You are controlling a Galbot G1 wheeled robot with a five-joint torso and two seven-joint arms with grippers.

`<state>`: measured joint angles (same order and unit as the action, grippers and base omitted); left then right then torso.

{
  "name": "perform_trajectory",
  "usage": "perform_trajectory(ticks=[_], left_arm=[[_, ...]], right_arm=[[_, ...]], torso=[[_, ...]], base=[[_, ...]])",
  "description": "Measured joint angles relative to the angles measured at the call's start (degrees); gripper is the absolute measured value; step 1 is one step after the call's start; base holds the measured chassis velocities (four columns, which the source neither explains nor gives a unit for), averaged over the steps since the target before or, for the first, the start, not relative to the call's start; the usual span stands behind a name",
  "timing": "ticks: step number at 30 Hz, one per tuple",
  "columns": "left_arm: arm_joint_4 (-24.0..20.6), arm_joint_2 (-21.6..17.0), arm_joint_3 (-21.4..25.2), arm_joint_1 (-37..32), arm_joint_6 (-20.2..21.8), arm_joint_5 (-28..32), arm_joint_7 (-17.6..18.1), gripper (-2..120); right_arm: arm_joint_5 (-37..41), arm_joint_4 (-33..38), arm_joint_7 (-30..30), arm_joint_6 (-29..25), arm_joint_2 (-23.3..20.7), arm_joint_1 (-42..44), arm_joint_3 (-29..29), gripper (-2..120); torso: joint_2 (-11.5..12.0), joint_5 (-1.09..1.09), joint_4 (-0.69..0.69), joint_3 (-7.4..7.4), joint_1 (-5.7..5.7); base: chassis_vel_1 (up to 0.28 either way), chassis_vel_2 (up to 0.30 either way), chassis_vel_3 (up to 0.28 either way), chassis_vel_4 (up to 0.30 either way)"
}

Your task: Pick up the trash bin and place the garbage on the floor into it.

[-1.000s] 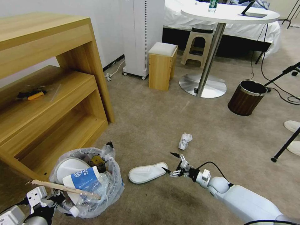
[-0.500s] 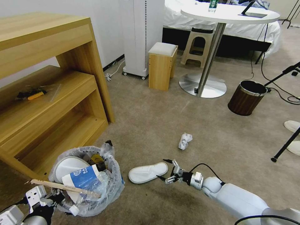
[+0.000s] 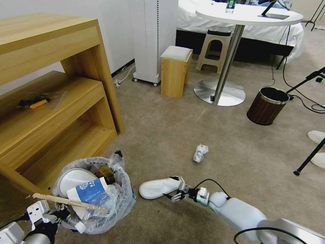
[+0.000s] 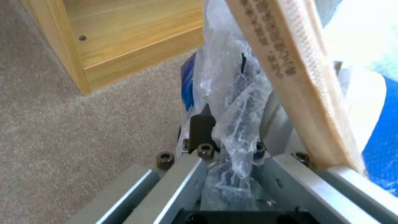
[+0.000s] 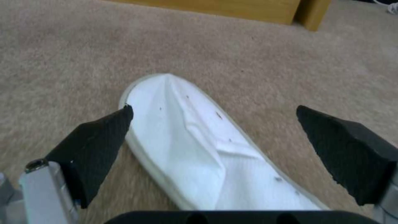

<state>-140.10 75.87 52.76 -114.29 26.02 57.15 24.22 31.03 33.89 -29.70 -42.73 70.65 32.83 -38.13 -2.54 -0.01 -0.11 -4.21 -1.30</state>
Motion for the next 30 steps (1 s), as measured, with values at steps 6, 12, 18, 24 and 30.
perform_trajectory(ticks=[6,12,18,24,30], left_arm=[[0.0,0.1,-0.1,0.1,-0.3,0.1,0.0,0],[0.0,0.1,-0.2,0.2,-0.4,0.1,0.0,0],[0.2,-0.2,-0.2,0.4,-0.4,0.2,0.1,0],[0.1,-0.6,-0.2,0.5,-0.4,0.5,0.1,0],[-0.3,-0.5,-0.2,0.4,-0.5,0.5,0.1,0]], right_arm=[[-0.6,-3.1,-0.1,-0.1,3.0,-0.7,0.7,100],[-1.4,-4.8,-0.3,-0.5,4.3,-0.8,1.6,100],[-2.1,-5.6,-0.3,-0.6,4.2,-0.2,2.9,100],[-3.0,-7.6,-0.6,-0.9,5.1,0.3,4.3,100],[-3.8,-8.8,-0.6,-0.9,5.5,1.0,5.5,100]], torso=[[0.0,0.0,-0.01,0.0,0.0],[0.0,0.0,0.0,0.0,0.0],[0.0,0.0,-0.01,0.0,0.0],[0.0,0.01,0.0,0.0,0.0],[0.0,0.01,-0.01,0.0,0.0]], base=[[0.0,0.0,0.0,0.0],[0.0,0.0,0.0,0.0],[0.0,0.0,0.0,0.0],[0.0,0.0,0.0,0.0],[0.0,0.0,0.0,0.0]])
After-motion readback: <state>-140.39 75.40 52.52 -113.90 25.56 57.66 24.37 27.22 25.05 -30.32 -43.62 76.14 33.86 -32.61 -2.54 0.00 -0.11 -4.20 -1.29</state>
